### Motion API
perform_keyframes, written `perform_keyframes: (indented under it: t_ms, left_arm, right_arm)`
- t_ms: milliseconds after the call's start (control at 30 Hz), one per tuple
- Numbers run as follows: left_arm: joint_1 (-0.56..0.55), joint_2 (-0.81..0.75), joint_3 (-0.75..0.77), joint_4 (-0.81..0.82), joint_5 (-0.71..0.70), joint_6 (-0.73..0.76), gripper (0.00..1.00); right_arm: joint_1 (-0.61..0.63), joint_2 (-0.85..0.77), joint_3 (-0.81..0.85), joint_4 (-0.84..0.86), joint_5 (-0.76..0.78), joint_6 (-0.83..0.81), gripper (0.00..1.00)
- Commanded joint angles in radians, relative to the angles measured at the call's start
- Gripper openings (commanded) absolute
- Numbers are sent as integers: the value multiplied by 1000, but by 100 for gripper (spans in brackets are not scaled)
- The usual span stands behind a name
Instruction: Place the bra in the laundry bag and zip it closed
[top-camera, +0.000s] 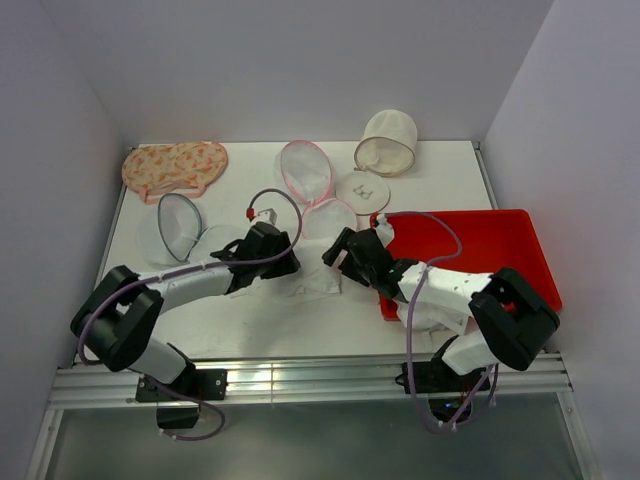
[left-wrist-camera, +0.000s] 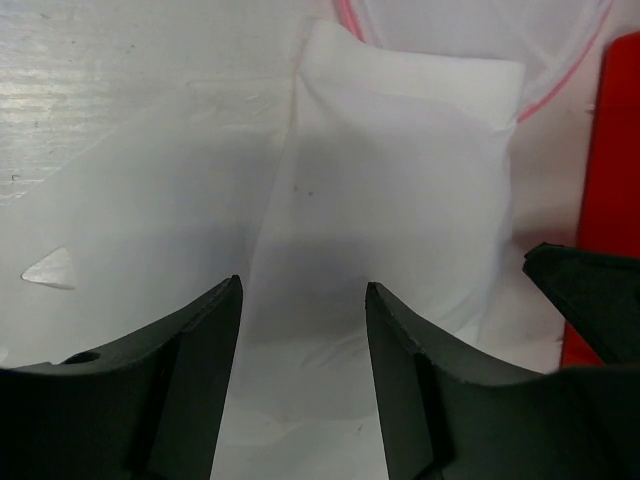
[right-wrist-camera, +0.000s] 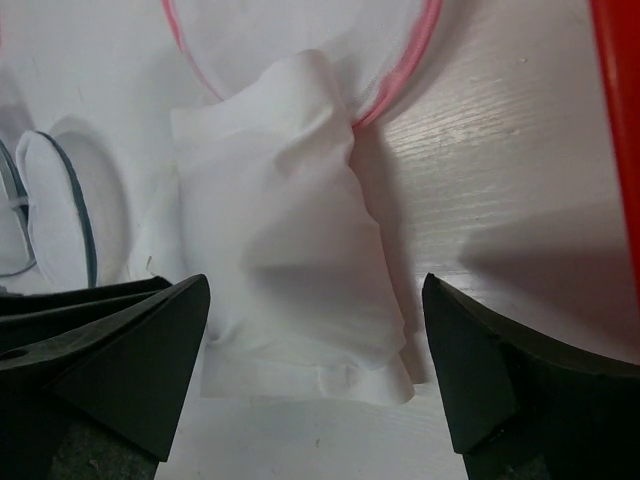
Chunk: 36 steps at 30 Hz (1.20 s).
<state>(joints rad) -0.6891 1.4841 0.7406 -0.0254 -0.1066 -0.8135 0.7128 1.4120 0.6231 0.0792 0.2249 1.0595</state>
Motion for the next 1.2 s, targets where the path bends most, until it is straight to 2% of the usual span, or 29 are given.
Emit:
perform_keyframes:
  t_ms: [0, 333, 633, 967, 1167]
  left_arm:
    - [-9, 59, 31, 62, -48, 8, 57]
    - [-9, 139, 5, 91, -76, -19, 41]
    - [-7, 148, -43, 90, -84, -44, 34]
    - [-7, 165, -89, 137, -53, -59, 25]
    - [-9, 160, -121, 153, -45, -69, 24]
  right_arm:
    - [-12, 45, 27, 60, -41, -61, 95]
    - [-10, 142, 50, 93, -70, -84, 99]
    - [-12, 202, 56, 139, -105, -81, 99]
    - [-12, 157, -9, 359, -309, 19, 96]
    - [-6, 133, -31, 487, -417, 111, 93]
